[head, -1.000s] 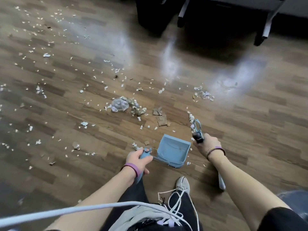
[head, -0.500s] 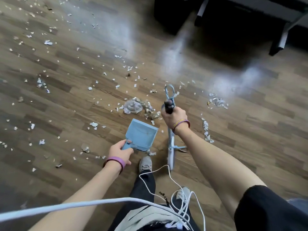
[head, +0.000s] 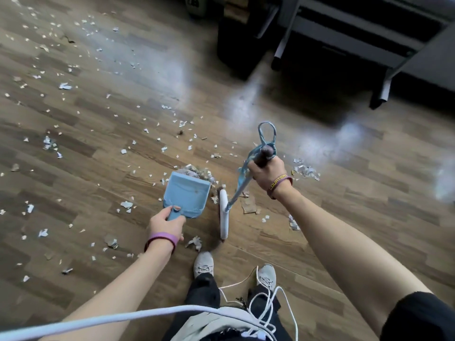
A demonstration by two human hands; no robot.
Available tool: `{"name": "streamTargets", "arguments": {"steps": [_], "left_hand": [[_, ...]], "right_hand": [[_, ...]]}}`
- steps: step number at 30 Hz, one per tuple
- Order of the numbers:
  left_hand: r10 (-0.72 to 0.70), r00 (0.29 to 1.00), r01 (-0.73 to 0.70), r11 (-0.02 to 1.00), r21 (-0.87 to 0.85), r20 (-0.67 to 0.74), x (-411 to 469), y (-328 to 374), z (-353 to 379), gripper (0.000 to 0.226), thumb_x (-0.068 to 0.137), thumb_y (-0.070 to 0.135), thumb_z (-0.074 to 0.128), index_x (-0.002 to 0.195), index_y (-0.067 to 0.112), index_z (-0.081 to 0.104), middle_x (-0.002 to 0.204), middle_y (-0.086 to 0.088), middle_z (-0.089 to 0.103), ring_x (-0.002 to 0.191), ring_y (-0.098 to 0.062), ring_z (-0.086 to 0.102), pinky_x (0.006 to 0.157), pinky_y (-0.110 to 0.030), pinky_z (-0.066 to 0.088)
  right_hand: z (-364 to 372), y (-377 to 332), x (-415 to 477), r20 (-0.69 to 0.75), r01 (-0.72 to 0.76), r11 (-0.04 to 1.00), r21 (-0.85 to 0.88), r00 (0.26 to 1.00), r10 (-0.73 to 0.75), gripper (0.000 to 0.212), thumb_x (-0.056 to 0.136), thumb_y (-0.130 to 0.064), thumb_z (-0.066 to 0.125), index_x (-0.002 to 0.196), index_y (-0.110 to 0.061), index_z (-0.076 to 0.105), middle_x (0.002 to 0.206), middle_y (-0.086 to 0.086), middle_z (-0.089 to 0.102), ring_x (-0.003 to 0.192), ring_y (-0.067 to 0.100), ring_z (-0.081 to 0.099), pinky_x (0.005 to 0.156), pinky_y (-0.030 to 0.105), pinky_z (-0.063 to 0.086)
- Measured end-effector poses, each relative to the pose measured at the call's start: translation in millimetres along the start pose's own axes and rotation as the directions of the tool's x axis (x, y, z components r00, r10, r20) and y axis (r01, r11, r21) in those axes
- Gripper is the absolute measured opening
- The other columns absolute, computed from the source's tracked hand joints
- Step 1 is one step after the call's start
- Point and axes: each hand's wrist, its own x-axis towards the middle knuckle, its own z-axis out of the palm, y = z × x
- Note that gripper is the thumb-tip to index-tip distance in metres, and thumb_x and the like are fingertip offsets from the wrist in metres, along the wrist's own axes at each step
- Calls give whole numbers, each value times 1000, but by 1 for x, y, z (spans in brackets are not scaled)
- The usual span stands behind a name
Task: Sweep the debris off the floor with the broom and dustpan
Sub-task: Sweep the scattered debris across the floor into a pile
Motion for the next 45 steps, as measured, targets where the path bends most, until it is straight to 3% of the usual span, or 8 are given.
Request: {"name": "streamTargets", "arguments": {"steps": [3, 7, 16, 22, 28, 32, 38, 45], "left_hand": [[11, 996, -11, 1000, 0, 85, -19, 17, 43, 38, 79, 3, 58, 114, 16, 64, 92, -9, 63, 41, -24, 50, 31, -16, 41], [13, 983, -12, 1000, -4, 184, -49, 41, 114, 35, 77, -1, 62, 110, 12, 64, 78, -8, 60, 34, -23, 44, 30, -15, 36], [4, 950, -29, 997, 77, 312, -130, 84, 294, 30, 80, 2, 65, 102, 21, 59, 76, -6, 62, 23, -14, 42, 30, -12, 32], [-1, 910, -64, 987, 145, 415, -145, 93, 362, 24, 84, 6, 64, 106, 16, 60, 79, -3, 64, 30, -17, 47, 33, -18, 38], [-10, 905, -60, 987, 151, 425, -126, 99, 361, 28, 86, 9, 63, 113, 16, 61, 78, -8, 64, 33, -15, 51, 37, -19, 41], [-13, 913, -43, 991, 128, 408, -99, 102, 328, 28, 86, 7, 63, 112, 17, 59, 83, -10, 64, 34, -14, 50, 42, -23, 48], [-26, 923, -15, 995, 103, 384, -40, 107, 263, 29, 85, 2, 64, 109, 17, 61, 70, -7, 59, 33, -16, 49, 38, -20, 45], [-61, 963, 49, 997, 53, 263, 38, 121, 166, 31, 84, -3, 62, 107, 17, 60, 74, -11, 59, 26, -14, 43, 31, -17, 37]], "right_hand": [[-53, 28, 12, -49, -17, 1000, -2, 999, 16, 28, 57, -46, 53, 56, -19, 49, 71, 14, 63, 75, 39, 64, 67, 47, 55], [-126, 70, 26, -92, -26, 997, -71, 996, 20, 22, 73, -31, 56, 59, -18, 47, 69, 11, 59, 68, 33, 58, 59, 37, 48], [-269, 188, 74, -70, -128, 940, -316, 991, 112, 18, 86, -31, 48, 80, -16, 55, 95, 18, 68, 88, 38, 62, 65, 28, 38], [-314, 257, 101, -63, -194, 920, -341, 981, 184, 26, 92, -27, 44, 114, -18, 56, 110, 19, 65, 99, 40, 60, 73, 32, 41], [-293, 269, 118, 3, -227, 893, -389, 969, 248, 31, 89, -37, 57, 115, -20, 60, 112, 12, 67, 106, 34, 60, 84, 33, 47], [-248, 239, 130, 93, -155, 885, -438, 972, 216, 32, 88, -41, 47, 104, -18, 62, 108, 13, 67, 102, 35, 61, 79, 33, 47], [-146, 158, 146, 81, -165, 931, -325, 976, 201, 33, 90, -46, 48, 100, -19, 64, 104, 10, 69, 101, 34, 61, 81, 34, 49], [-29, 14, 159, 86, -129, 977, -170, 986, 146, 42, 86, -58, 51, 96, -20, 66, 101, 10, 69, 100, 33, 61, 79, 31, 46]]}}
